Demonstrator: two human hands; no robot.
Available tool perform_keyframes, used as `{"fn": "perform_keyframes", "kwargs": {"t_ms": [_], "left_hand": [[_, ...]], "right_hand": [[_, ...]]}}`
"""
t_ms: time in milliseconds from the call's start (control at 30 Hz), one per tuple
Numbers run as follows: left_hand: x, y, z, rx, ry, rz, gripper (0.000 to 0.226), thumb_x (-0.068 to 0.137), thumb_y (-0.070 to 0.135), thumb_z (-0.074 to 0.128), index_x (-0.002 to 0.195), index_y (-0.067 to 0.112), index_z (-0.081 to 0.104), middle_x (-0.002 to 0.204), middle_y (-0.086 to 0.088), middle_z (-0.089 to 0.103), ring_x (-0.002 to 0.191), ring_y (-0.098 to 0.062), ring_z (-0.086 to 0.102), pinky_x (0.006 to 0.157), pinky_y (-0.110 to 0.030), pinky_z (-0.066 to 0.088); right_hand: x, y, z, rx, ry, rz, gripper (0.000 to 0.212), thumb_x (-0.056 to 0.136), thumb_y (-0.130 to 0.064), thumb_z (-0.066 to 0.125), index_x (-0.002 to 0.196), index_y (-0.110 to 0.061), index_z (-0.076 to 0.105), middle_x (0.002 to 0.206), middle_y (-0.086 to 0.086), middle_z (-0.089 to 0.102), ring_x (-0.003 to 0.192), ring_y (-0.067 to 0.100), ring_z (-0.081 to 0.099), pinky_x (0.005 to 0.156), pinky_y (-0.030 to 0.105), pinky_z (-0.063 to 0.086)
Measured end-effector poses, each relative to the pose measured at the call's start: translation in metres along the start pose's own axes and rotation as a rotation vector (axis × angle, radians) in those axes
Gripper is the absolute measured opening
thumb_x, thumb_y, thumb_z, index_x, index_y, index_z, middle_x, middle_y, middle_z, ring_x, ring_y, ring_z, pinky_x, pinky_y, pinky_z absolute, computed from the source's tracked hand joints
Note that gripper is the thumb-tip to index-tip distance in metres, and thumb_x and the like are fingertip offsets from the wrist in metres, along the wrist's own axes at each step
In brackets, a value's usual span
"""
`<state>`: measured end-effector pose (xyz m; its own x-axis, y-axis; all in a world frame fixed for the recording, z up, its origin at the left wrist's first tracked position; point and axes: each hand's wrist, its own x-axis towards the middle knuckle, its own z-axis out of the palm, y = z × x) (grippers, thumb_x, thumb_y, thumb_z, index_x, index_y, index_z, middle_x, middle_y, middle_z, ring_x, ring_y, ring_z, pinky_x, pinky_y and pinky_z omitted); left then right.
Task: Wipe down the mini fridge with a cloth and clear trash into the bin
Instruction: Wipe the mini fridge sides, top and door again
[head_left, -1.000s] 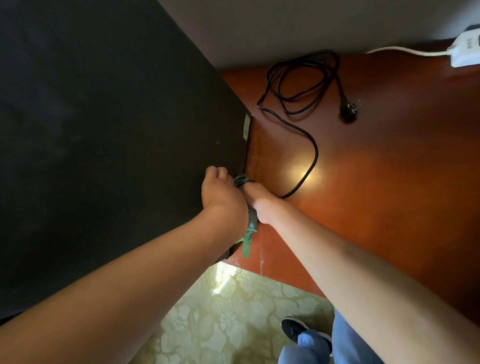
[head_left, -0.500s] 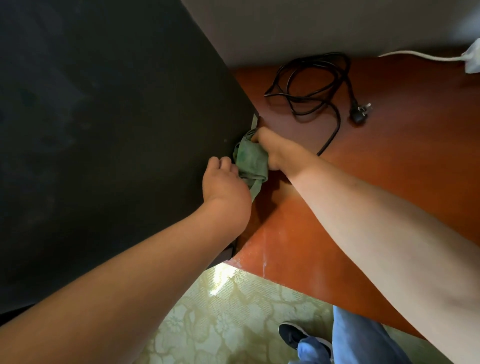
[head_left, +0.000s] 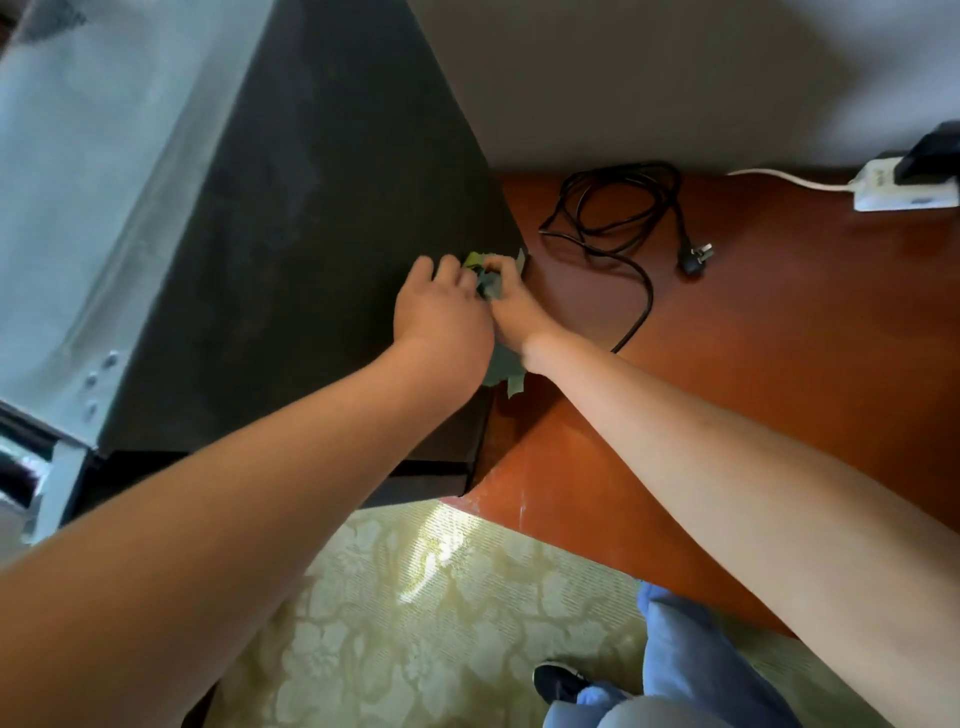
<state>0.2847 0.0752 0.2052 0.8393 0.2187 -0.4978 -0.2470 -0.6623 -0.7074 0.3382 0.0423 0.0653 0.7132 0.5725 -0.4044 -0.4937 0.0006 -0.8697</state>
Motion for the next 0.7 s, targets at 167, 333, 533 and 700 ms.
{"fn": "perform_keyframes", "kwargs": {"t_ms": [167,333,533,700], "left_hand": [[-0.018,0.013,0.017,-0.007,0.03,0.041,0.06,0.095,0.034,0.055,0.149,0.016,0.037,0.153,-0.007,0.036,0.144,-0.03,0.024,0.118,-0.049,0.02],[-0.036,0.044,0.061,0.015,0.019,0.132,0.053,0.103,0.032,0.032,0.152,0.013,0.03,0.153,-0.007,0.035,0.143,-0.03,0.024,0.119,-0.046,0.016],[-0.066,0.075,0.109,0.034,-0.056,0.199,0.053,0.099,0.033,0.037,0.149,0.015,0.036,0.148,-0.005,0.039,0.137,-0.027,0.028,0.116,-0.042,0.017],[-0.112,0.068,0.12,0.02,0.029,0.184,0.05,0.098,0.033,0.043,0.144,0.014,0.043,0.138,-0.003,0.046,0.13,-0.024,0.035,0.112,-0.037,0.022]], "right_hand": [[-0.021,0.021,0.018,0.252,0.079,0.11,0.032,0.107,-0.022,0.048,0.138,-0.022,0.042,0.134,0.015,0.052,0.104,0.019,0.059,0.075,0.026,0.054],[-0.023,0.079,0.03,0.048,0.187,0.192,0.063,0.101,-0.008,0.05,0.155,-0.025,0.022,0.141,0.015,0.049,0.124,0.032,0.054,0.107,0.046,0.046],[-0.056,0.152,0.052,-0.107,0.215,0.282,0.059,0.106,-0.015,0.042,0.16,-0.016,0.018,0.156,0.017,0.038,0.139,0.034,0.043,0.093,0.031,0.034],[-0.099,0.163,0.084,-0.083,0.212,0.291,0.046,0.105,-0.018,0.04,0.151,-0.016,0.036,0.145,0.015,0.049,0.128,0.032,0.051,0.094,0.033,0.04]]}}
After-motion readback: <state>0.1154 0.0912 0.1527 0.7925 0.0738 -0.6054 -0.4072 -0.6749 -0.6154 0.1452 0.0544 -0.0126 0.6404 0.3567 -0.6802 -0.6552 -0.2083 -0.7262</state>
